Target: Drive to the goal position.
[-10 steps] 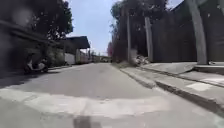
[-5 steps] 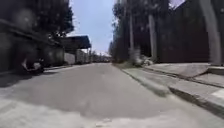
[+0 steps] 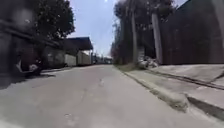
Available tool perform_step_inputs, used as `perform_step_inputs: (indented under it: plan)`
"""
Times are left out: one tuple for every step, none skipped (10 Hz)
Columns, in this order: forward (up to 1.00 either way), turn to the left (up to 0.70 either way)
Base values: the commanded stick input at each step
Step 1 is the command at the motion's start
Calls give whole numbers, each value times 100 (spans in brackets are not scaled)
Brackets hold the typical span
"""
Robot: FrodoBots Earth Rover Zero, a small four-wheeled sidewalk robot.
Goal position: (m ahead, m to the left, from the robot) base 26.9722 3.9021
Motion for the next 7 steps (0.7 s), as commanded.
perform_step_inputs:
  plan:
    - [100, 0]
    - [100, 0]
    - [100, 0]
    - [100, 0]
    - [100, 0]
    - [100, 0]
    - [100, 0]
